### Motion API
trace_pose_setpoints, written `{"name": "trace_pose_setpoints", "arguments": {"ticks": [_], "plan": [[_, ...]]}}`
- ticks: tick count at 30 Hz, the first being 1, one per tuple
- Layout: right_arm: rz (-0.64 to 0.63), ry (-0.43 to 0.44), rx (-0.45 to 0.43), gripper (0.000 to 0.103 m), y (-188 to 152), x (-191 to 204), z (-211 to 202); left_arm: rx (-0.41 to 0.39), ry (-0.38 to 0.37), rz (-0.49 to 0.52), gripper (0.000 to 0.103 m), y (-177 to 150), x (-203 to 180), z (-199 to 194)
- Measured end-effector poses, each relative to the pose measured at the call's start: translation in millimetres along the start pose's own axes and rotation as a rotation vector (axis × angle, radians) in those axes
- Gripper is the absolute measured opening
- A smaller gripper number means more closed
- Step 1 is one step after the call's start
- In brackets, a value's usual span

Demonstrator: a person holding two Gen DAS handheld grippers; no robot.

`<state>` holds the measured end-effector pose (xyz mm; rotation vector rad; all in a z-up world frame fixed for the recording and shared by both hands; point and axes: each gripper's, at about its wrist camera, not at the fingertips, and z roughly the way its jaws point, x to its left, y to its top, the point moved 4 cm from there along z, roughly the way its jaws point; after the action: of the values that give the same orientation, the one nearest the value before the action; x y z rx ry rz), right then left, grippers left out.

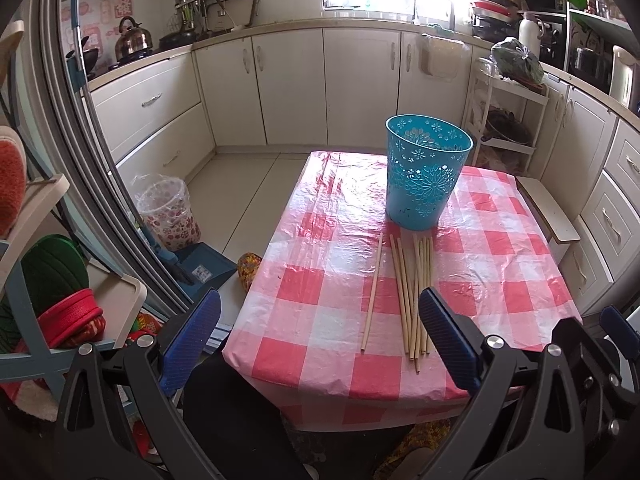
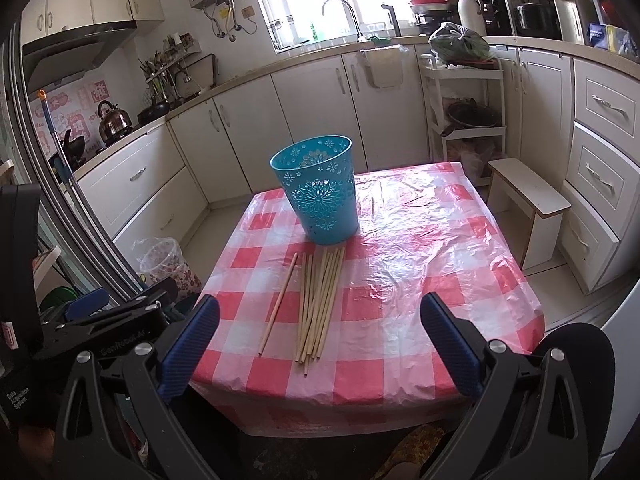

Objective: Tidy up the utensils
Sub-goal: 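Close the left gripper on one wooden chopstick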

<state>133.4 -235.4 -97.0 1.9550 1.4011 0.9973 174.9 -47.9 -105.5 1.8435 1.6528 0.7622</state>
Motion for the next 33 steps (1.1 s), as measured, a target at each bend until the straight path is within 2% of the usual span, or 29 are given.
{"name": "trace_pose_setpoints", "arguments": {"ticks": [2,5,7,8,10,14,16,19,25,29,33], "plan": [[0.001,-0.009,0.004,0.096,2,-5,15,0.007,0.009,0.002,0.095,-2,2,4],[0.012,-0.020,0.063,0.092,1,-16,56,0.041,0.020,0.018,0.095,-7,4,21],[-0.014,-0.025,0.128,0.069,-3,-17,87,0.071,0.028,0.014,0.095,-11,7,34],[-0.024,-0.018,0.161,0.065,-4,-17,105,0.084,0.033,0.007,0.095,-12,9,40],[-0.037,-0.019,0.202,0.050,-7,-17,130,0.099,0.041,-0.003,0.095,-14,13,50],[-0.036,-0.020,0.260,0.038,-10,-16,183,0.122,0.051,-0.007,0.095,-13,16,71],[-0.035,-0.029,0.279,0.028,-10,-18,204,0.132,0.048,-0.004,0.095,-11,15,81],[-0.048,-0.053,0.306,0.021,-10,-18,228,0.147,0.047,0.006,0.095,-9,12,96],[-0.078,-0.068,0.326,0.016,-10,-21,249,0.174,0.036,-0.002,0.095,-3,9,120],[-0.139,-0.043,0.342,0.010,-9,-23,251,0.193,0.010,0.013,0.095,1,-2,140],[-0.223,-0.001,0.375,0.009,-8,-28,247,0.228,-0.031,0.048,0.095,5,-21,170]]}}
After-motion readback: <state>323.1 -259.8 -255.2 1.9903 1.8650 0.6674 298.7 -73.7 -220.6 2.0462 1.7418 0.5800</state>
